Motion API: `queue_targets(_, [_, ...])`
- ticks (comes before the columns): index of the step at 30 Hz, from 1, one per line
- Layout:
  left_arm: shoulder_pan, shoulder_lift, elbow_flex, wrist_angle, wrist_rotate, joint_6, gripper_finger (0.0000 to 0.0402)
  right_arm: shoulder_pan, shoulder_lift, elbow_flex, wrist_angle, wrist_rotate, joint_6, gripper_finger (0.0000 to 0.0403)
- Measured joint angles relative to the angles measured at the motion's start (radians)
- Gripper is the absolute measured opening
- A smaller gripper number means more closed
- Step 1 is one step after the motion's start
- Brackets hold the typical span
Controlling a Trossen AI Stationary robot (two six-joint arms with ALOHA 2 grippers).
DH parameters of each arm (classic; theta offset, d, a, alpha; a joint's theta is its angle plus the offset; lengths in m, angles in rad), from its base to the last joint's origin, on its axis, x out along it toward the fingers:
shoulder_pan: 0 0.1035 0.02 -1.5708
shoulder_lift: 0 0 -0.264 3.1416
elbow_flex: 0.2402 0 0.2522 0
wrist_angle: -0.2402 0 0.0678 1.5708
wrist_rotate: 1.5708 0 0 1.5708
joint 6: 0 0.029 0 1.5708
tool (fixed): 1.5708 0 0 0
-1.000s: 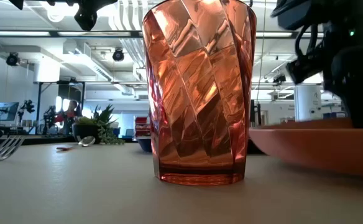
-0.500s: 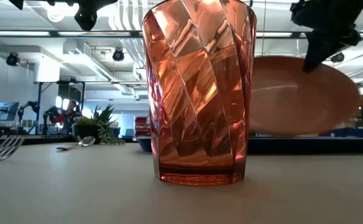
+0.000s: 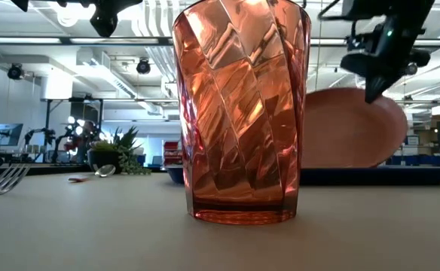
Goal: Pick and place plate/cup/fork/spoon on tray
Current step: Put the orange plate on the bottom right of the blue serving tray
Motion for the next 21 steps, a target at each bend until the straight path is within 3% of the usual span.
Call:
queue_targets(12, [0.000,0.000,0.000,0.000,0.000,0.000,0.0173,-0.020,0.200,-0.189,0.309,-0.136,0.005,0.0010])
queue_targets(21, [0.000,0.000,0.000,0.000,0.000,0.000,0.0173,-0.020,0.287,-0.220,0.364,-0.148,0.008,0.0010])
